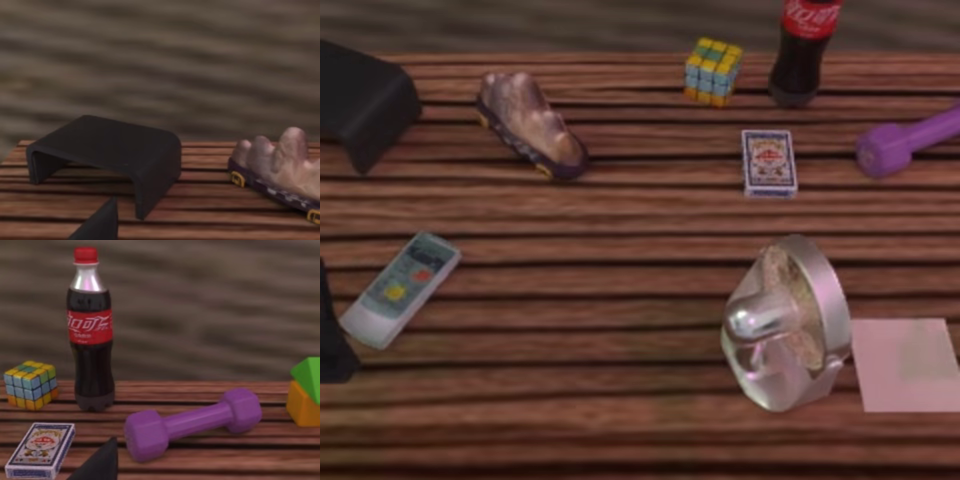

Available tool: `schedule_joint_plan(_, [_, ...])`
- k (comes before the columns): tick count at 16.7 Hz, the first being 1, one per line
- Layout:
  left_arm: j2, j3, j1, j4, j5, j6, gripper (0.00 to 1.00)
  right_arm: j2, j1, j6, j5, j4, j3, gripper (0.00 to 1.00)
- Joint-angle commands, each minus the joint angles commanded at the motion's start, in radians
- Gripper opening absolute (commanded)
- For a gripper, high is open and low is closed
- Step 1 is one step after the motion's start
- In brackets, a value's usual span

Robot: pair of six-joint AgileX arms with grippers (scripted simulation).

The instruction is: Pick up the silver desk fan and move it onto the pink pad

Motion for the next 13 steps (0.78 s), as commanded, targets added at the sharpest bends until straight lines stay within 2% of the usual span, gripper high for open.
schedule_joint_plan(3, [0.000, 0.000, 0.000, 0.000, 0.000, 0.000, 1.00, 0.010, 0.004, 0.000, 0.000, -0.010, 0.010, 1.00])
schedule_joint_plan(6, [0.000, 0.000, 0.000, 0.000, 0.000, 0.000, 1.00, 0.104, 0.040, 0.006, 0.000, -0.100, 0.100, 1.00])
schedule_joint_plan(13, [0.000, 0.000, 0.000, 0.000, 0.000, 0.000, 1.00, 0.656, 0.205, 0.064, 0.003, -0.511, 0.591, 1.00])
